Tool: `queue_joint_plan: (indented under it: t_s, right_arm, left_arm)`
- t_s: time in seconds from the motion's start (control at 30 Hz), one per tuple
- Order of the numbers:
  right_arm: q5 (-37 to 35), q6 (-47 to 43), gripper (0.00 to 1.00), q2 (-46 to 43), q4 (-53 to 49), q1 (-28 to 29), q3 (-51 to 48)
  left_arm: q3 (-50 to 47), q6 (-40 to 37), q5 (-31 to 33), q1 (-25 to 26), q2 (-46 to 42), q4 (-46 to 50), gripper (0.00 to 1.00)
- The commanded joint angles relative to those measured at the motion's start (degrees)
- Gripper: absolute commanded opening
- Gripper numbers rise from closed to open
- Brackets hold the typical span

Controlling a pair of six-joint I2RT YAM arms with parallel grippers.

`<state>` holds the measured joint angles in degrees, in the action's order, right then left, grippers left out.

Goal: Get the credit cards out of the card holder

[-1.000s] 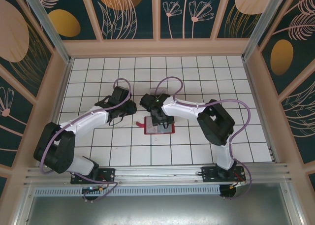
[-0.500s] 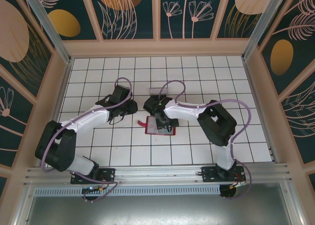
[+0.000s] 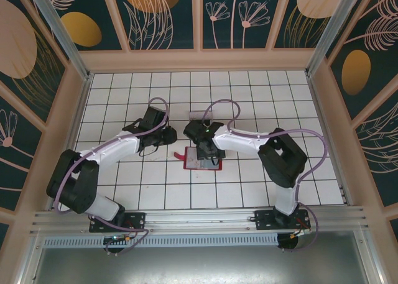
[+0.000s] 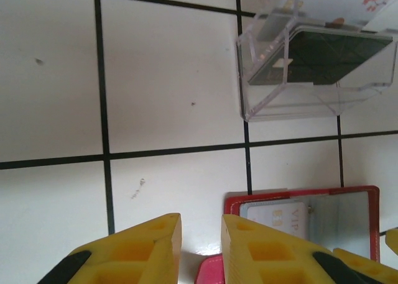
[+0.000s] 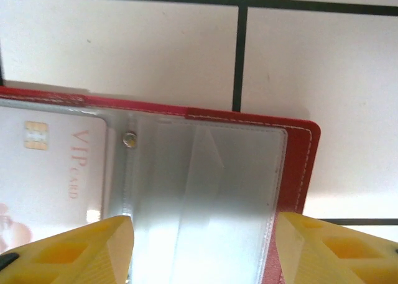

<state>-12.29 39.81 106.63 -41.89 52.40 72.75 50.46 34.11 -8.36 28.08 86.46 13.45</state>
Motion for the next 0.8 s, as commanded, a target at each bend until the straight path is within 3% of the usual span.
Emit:
queue_joint_plan:
  t_s: [0.0, 0.4, 0.77]
  right_arm:
    - [2.3, 2.01, 0.62, -2.41, 3.61, -1.65, -3.09]
    - [10.74, 3.28, 0.61, -8.96, 13.92, -6.25, -14.58]
    - [11.15, 2.16, 0.51, -7.94, 15.51, -6.43, -12.84]
  left_arm:
    - [0.61, 0.3, -2.79, 0.55, 0.84, -1.65, 0.25]
    - [1.3, 0.7, -3.07, 1.88, 2.05, -1.94, 0.25]
    - [1.37, 1.42, -4.07, 3.57, 2.9, -2.34, 0.25]
